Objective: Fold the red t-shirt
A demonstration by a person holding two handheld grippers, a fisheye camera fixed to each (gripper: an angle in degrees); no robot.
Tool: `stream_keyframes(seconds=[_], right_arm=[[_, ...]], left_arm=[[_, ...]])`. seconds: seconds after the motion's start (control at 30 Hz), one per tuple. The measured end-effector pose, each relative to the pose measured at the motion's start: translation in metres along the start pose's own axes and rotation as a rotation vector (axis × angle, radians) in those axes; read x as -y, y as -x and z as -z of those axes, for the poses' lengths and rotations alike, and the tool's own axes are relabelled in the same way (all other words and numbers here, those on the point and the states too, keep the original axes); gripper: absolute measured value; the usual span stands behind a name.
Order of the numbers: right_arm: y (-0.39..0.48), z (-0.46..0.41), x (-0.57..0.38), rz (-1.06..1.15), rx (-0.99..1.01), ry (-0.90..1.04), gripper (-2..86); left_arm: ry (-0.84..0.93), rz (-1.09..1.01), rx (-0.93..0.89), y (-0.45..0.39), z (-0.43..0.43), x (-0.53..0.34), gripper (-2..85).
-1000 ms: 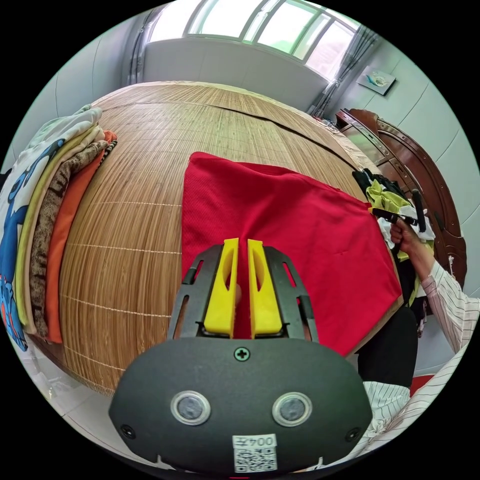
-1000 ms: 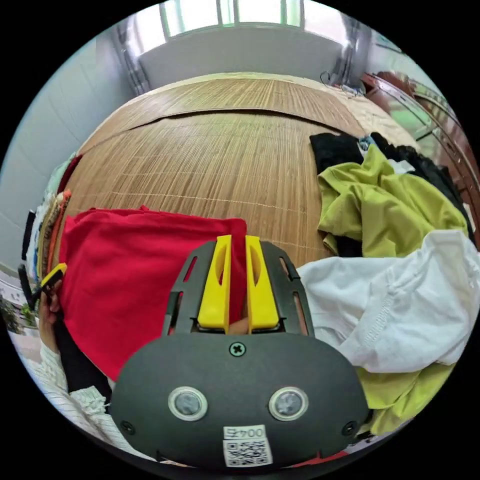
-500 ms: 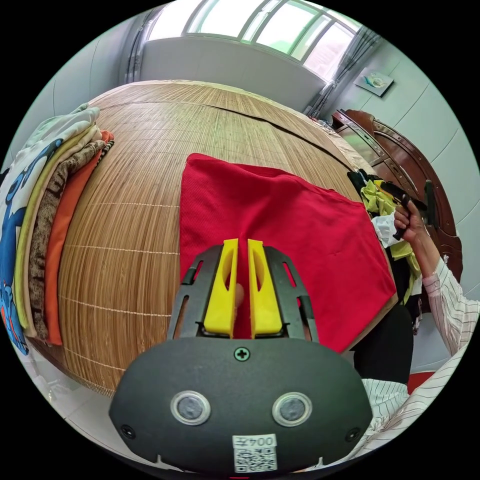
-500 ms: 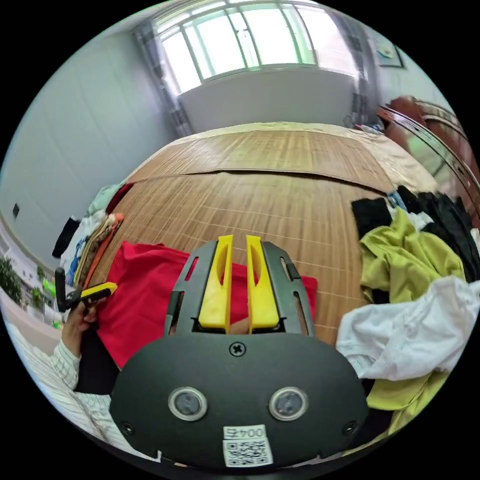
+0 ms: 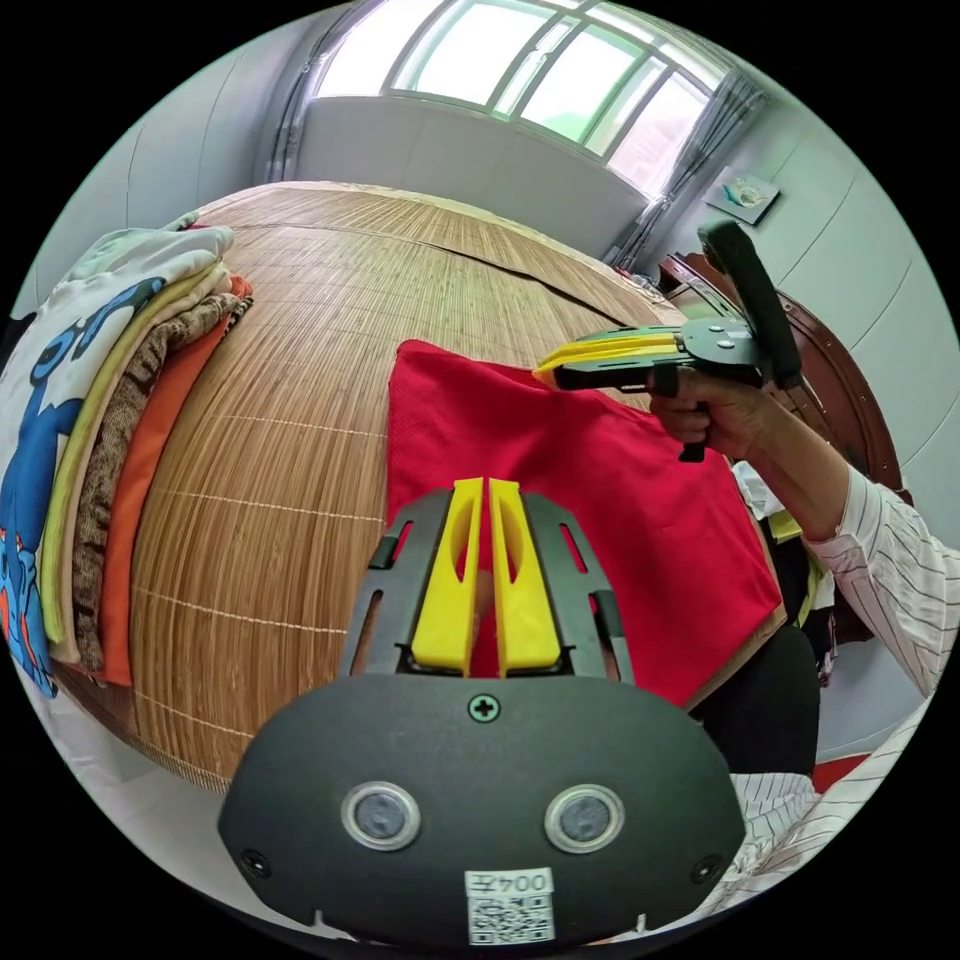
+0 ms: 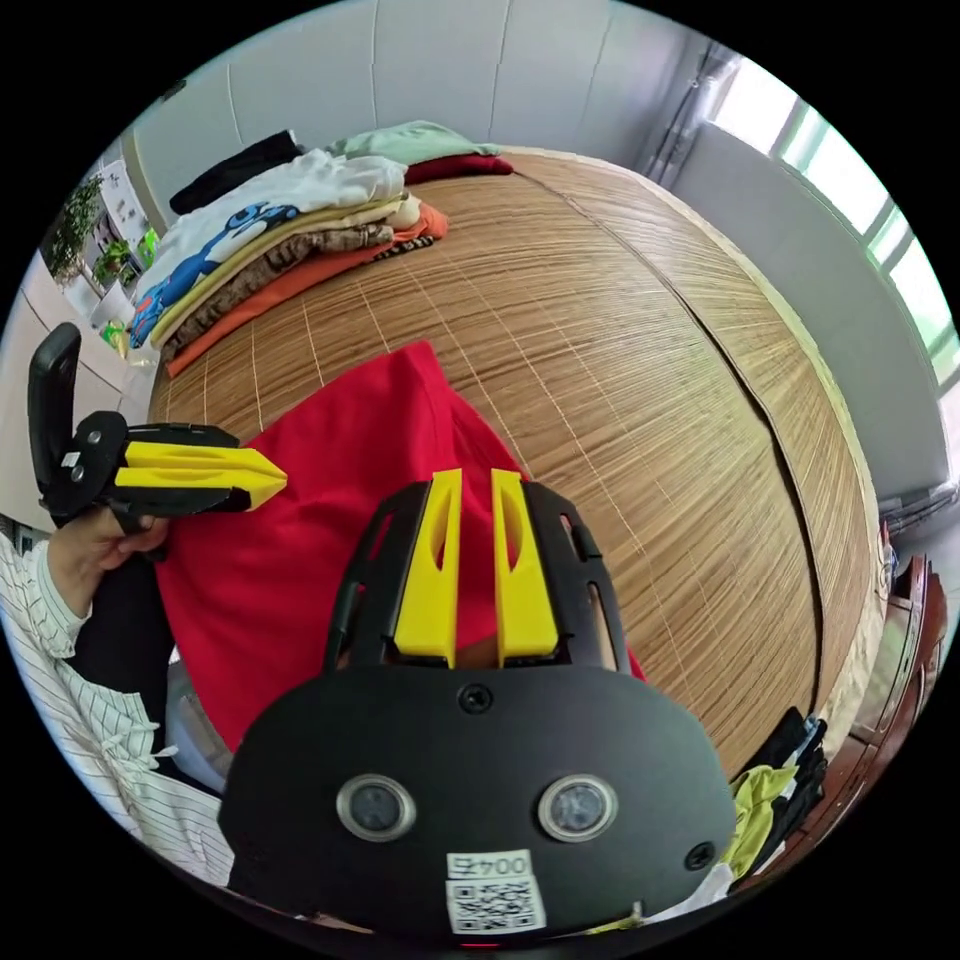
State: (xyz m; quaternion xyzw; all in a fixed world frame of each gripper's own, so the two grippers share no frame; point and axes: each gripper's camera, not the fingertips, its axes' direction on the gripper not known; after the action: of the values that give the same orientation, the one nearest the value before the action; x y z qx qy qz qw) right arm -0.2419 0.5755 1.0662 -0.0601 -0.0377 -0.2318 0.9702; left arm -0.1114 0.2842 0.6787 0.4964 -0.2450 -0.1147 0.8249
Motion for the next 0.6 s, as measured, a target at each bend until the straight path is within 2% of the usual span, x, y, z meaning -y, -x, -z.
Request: stream_keyframes(seconds=[0.17,0.33,0.53,0.6], right_arm=[[0.029,-0.022,0.001,0.074,-0.014,0.069,5.2],[0.035,-0.017,-0.003,0.070,-0.105,0.025,1.8],[-0.003,-0.012,-0.005,-0.132,-0.068,0.024,5.3],[-0.016,0.010,-0.017,-0.206,-0.053,-0.060,5.3]], left_arm=[[0.024,0.003,0.018,-0.001,-0.008,0.000,1.3],[0.037,0.032,0.003,0.002,-0.015,-0.003,1.3],[0.040,0.033,0.021,-0.006,-0.021,-0.009,0.9],[0.038,0.040,0.012,-0.006,-0.023,-0.011,0.8]])
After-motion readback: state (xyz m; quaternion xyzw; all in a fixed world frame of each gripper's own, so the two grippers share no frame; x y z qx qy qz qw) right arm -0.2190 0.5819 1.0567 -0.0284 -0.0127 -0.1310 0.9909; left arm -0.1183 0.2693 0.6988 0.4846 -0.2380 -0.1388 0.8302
